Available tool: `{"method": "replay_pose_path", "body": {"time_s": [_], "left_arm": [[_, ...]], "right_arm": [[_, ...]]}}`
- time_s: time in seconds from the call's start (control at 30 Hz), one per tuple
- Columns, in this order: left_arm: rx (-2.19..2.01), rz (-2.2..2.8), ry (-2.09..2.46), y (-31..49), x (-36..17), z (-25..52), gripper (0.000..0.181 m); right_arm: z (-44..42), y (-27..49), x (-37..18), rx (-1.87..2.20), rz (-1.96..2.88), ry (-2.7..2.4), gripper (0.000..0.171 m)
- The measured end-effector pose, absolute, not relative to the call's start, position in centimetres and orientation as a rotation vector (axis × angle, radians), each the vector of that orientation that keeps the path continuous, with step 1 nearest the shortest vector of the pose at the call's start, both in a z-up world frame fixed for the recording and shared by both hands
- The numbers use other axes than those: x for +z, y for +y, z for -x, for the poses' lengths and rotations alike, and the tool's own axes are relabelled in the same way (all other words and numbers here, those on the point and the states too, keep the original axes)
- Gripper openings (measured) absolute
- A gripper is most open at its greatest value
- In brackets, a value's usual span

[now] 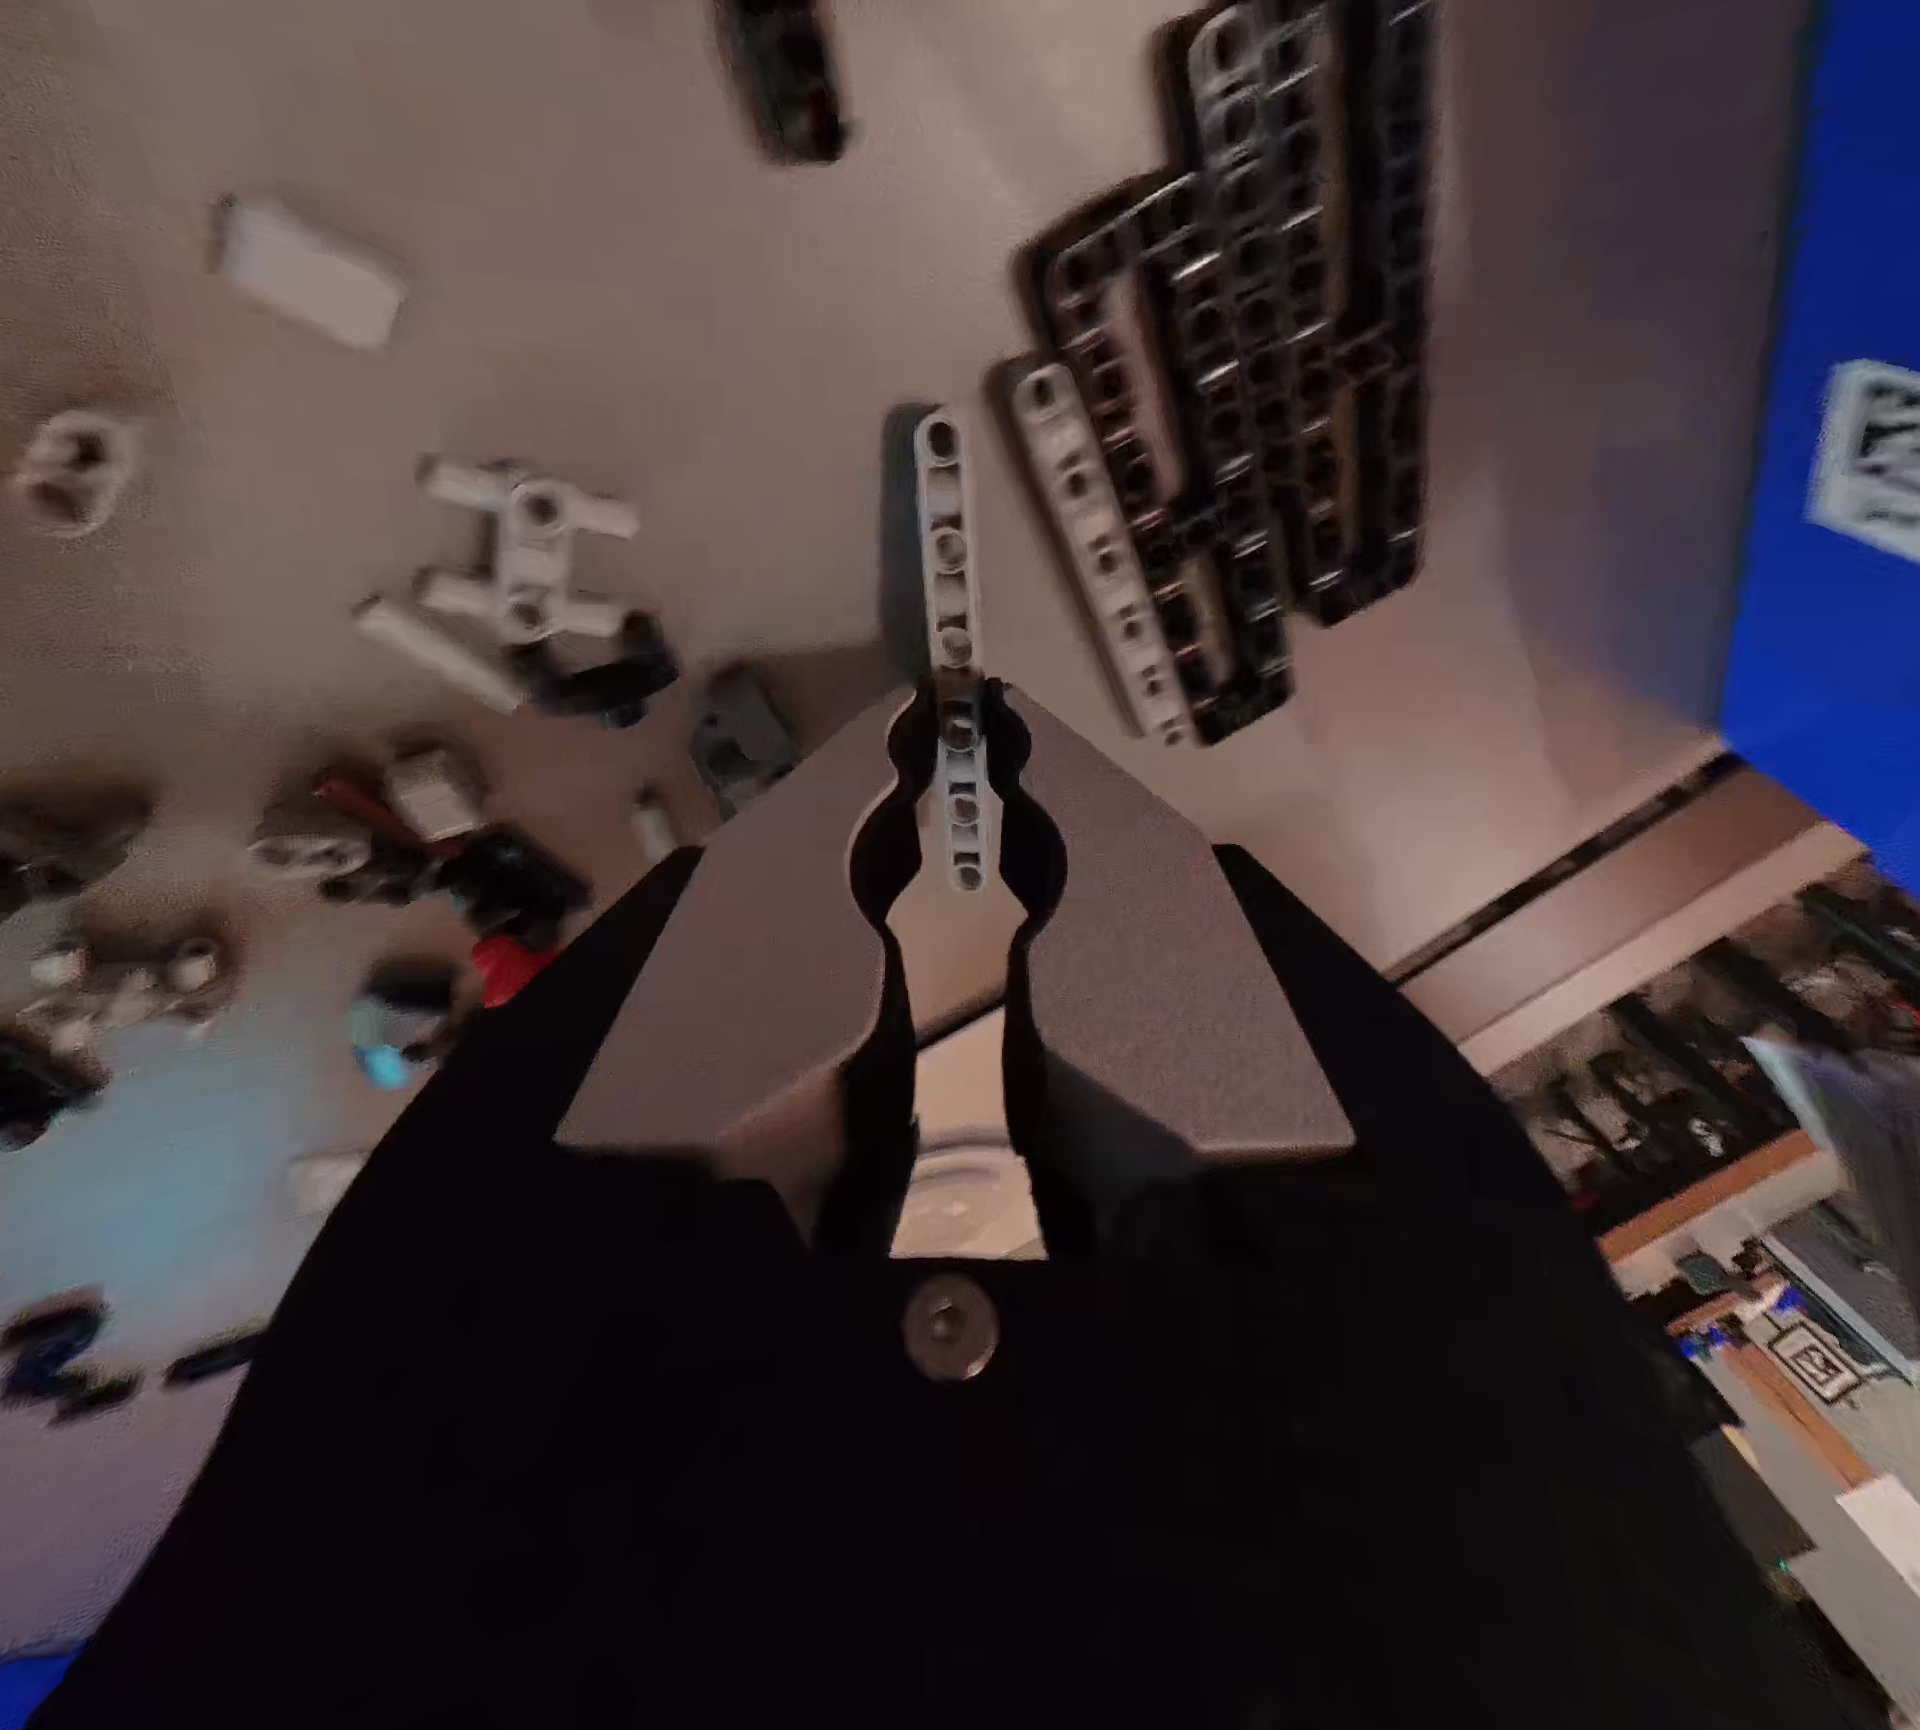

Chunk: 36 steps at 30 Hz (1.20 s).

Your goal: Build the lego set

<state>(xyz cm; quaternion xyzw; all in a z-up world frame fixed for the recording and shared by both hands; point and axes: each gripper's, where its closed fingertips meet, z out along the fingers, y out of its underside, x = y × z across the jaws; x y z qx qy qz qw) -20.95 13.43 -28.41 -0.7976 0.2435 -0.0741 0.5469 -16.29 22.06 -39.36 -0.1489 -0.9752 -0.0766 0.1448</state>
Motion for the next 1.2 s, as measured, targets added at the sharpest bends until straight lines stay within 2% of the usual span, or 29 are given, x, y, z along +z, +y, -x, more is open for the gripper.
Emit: {"method": "replay_pose_path", "body": {"time_s": [0.13, 0.23, 0.4, 0.5, 0.57, 0.83, 1.0, 1.13, 1.2], "left_arm": [[-0.125, 1.908, 0.621, 13.4, -29.1, 20.9, 0.011], [-0.132, 1.903, 0.614, 13.3, -28.8, 21.1, 0.010], [-0.136, 1.891, 0.587, 13.3, -28.4, 21.6, 0.009], [-0.127, 1.889, 0.590, 13.3, -28.4, 21.6, 0.009], [-0.123, 1.888, 0.601, 13.2, -28.4, 21.4, 0.009], [-0.125, 1.894, 0.654, 13.1, -29.0, 19.9, 0.009], [-0.141, 1.890, 0.669, 13.2, -29.2, 19.1, 0.008], [-0.148, 1.863, 0.727, 13.1, -29.6, 17.7, 0.010], [-0.141, 1.843, 0.767, 13.1, -29.8, 16.7, 0.010]], "right_arm": [[18.0, 22.9, -39.2, -0.235, 0.467, -2.787, 0.009], [17.7, 23.3, -39.0, -0.237, 0.514, -2.801, 0.021], [16.1, 24.4, -36.6, -0.196, 0.716, -2.764, 0.016], [12.7, 24.0, -34.5, -0.156, 0.950, -2.747, 0.007], [9.2, 22.2, -34.0, -0.041, 1.168, -2.759, 0.008], [-3.5, 19.9, -37.4, -0.054, 1.651, -2.672, 0.014], [-4.6, 19.6, -39.4, -0.031, 1.729, -2.547, 0.018], [-4.0, 19.5, -39.6, 0.022, 1.725, -2.500, 0.005], [-3.8, 19.4, -39.6, 0.056, 1.729, -2.494, 0.005]]}}
